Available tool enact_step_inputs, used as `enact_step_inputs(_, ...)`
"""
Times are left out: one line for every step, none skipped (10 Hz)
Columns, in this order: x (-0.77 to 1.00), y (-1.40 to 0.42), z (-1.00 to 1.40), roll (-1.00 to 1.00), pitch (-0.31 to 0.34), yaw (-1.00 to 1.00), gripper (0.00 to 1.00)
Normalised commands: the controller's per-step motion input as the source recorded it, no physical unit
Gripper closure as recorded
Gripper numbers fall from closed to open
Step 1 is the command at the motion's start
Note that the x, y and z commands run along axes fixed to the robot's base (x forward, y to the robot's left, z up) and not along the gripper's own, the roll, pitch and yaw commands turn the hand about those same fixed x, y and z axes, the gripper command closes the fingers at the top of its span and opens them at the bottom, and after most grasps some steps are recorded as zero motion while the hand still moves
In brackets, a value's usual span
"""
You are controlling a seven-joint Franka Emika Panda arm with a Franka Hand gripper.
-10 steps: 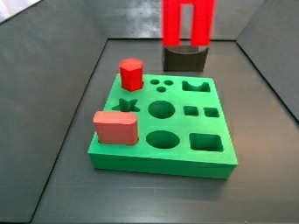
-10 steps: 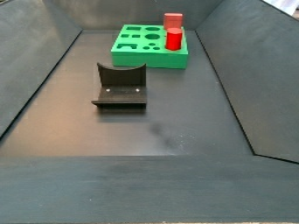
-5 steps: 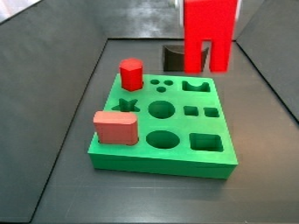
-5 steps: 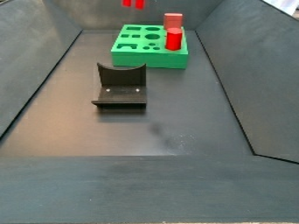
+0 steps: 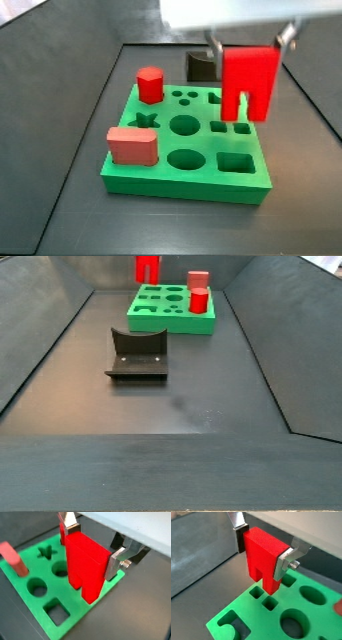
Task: Pick up the double-square object. Move up. Move to above the board. Insert the double-square object.
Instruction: Insert the double-square object.
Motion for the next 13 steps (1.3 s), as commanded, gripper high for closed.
enact_step_inputs(0.5,0.0,-0.49,0.36,0.0,0.1,1.0)
enact_step_inputs(0.2,0.2,-0.29,0.27,0.0,0.05,1.0)
enact_step_inputs(0.0,0.07,0.0,0.0,0.0,0.0,1.0)
enact_step_inputs(-0.15,0.22,-0.2,0.13,-0.039,0.11,1.0)
enact_step_inputs(-0.49,0.15,-0.23,0.11,-0.13,0.0,1.0)
enact_step_inputs(-0.46,0.02,-0.33,0.19,-0.181,0.05,1.0)
enact_step_inputs(-0.41,0.0,-0.41,0.21,-0.181,0.05,1.0)
enact_step_inputs(-0.26,-0.23,-0.6,0.27,-0.156,0.11,1.0)
enact_step_inputs(0.0,-0.47,-0.68,0.23,-0.086,0.23,1.0)
enact_step_inputs(0.24,-0.5,-0.73,0.2,-0.114,0.29,1.0)
enact_step_inputs(0.49,-0.28,-0.69,0.11,-0.043,0.33,1.0)
enact_step_inputs(0.42,-0.01,-0.65,0.14,-0.061,0.37,1.0)
enact_step_inputs(0.28,0.0,-0.63,0.29,-0.051,0.41,1.0)
